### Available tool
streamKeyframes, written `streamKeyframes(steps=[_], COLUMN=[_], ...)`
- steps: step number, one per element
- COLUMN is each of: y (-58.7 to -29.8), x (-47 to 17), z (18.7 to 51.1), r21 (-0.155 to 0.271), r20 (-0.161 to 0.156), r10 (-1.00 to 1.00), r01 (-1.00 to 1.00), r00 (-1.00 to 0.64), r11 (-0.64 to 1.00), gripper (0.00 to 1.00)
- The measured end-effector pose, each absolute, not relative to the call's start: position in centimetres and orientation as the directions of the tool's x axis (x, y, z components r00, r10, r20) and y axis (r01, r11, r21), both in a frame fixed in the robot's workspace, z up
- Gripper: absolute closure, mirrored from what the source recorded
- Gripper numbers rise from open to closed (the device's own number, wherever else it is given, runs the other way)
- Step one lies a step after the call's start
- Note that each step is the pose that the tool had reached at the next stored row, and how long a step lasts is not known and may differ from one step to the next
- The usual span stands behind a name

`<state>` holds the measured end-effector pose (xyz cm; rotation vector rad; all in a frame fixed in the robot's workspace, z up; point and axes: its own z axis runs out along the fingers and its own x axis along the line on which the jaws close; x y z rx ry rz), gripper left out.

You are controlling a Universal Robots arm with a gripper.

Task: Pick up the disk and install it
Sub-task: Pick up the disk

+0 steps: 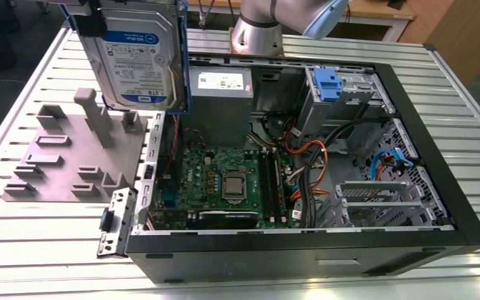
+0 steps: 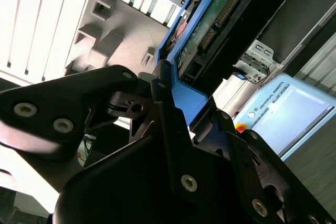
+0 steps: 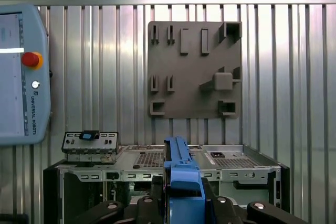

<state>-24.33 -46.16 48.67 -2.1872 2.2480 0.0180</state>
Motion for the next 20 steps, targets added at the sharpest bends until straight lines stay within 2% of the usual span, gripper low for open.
streamKeyframes(steps=[20], y=[-46.16], x=[-23.41], z=[48.67], r21=[0.005], r20=[-0.012], r10=[-1.0], r01=[-1.0], r00=[-0.028], r11=[0.028], gripper=[0.64])
